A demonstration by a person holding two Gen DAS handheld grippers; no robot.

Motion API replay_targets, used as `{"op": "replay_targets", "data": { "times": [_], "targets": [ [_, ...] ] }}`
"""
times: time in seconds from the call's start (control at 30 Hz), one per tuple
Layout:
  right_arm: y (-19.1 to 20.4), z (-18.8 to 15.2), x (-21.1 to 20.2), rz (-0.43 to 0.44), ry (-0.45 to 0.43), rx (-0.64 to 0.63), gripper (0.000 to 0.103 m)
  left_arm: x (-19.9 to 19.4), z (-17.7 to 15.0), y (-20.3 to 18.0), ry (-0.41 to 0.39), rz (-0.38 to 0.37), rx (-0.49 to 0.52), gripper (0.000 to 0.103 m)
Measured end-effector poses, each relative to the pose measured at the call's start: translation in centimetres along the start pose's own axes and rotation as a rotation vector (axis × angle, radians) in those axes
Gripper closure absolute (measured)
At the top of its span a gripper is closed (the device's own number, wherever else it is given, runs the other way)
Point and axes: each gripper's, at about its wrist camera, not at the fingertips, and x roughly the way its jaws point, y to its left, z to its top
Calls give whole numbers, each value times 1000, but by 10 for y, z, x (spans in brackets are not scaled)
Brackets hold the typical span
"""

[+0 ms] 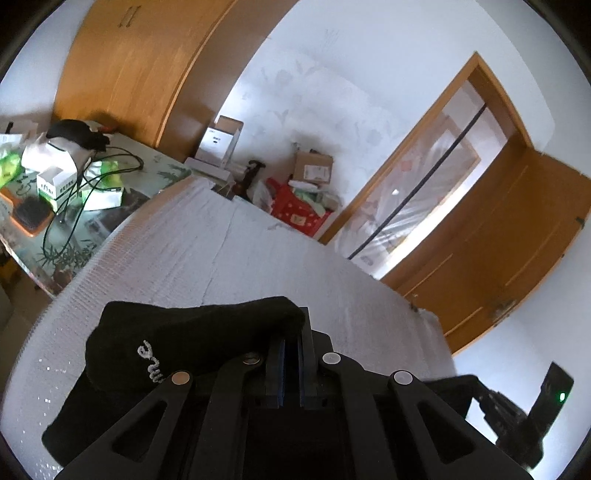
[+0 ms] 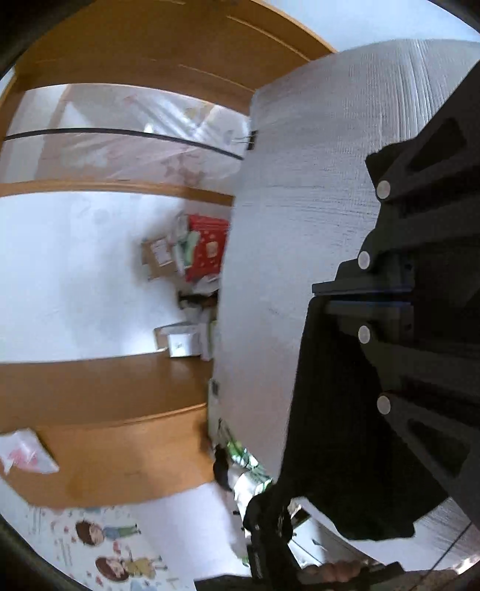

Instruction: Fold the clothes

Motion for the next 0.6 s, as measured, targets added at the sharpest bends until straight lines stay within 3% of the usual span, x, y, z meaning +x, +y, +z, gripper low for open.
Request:
{"op": "replay_targets", "data": {
  "times": [0.37,0.43,0.6],
  "targets": [
    [-10,17,80,-76,135,-4,101,54,-2,16,126,25,-10,95],
    [-17,17,99,-78,181,22,100,50,-2,14,119,25,15,85],
    [-33,17,124,-83,238,94,100,33,-1,12,73,34,63,81]
  ]
}}
